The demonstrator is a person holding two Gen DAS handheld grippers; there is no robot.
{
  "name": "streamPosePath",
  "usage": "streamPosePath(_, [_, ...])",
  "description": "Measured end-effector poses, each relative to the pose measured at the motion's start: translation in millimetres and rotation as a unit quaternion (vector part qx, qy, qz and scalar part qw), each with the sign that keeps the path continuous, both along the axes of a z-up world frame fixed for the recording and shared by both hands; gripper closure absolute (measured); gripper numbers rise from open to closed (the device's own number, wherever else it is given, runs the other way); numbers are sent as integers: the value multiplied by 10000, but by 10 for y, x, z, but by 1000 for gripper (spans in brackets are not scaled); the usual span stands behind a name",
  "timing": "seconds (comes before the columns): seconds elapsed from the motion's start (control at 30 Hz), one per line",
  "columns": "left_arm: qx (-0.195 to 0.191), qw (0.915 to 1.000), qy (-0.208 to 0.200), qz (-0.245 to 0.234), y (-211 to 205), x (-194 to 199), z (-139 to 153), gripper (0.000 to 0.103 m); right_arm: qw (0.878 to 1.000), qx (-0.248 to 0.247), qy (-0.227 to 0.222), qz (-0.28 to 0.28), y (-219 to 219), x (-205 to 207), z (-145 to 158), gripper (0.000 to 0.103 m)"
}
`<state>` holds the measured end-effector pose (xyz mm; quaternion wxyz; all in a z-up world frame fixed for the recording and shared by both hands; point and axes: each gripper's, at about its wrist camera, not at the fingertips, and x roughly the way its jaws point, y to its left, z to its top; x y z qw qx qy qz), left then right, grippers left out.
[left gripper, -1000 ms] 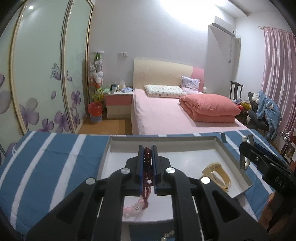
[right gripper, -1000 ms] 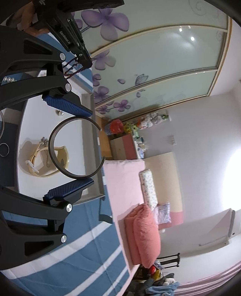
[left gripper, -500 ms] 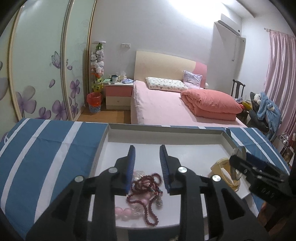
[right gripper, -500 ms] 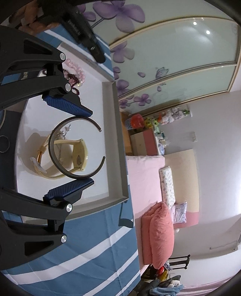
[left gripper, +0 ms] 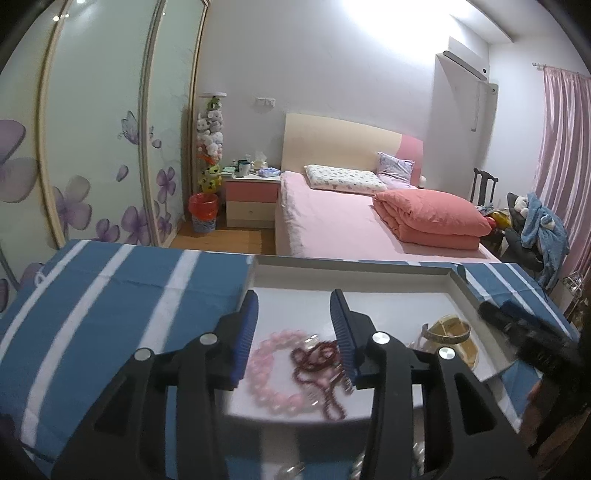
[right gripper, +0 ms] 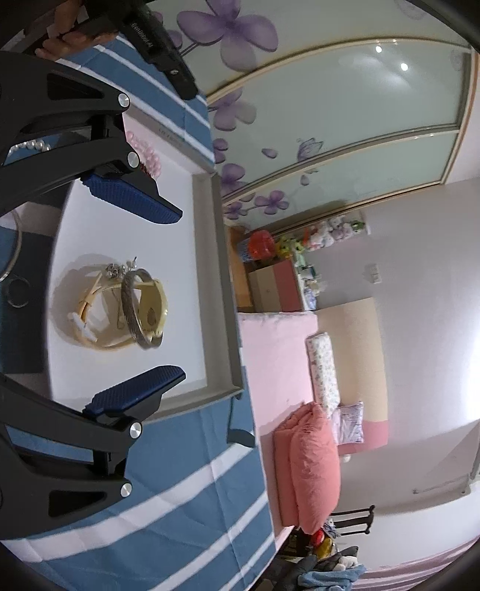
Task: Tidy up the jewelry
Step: 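Open the left tool to drop the red bracelet while the right tool releases the cuff into the tray, then grasp the pearl stud earring with the left tool while the right tool moves toward the silver ring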
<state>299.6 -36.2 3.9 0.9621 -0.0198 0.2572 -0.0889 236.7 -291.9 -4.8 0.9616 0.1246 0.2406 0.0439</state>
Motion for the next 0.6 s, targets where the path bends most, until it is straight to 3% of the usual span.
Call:
streamPosePath(0.27, [63, 9994, 305, -127, 262, -422, -135, 62, 9997, -2, -213, 146, 53, -451, 129, 24])
streamPosePath(0.6, [441, 9922, 993, -606, 90, -699, -510, 62, 9996, -101, -168, 215, 37, -900, 117, 24])
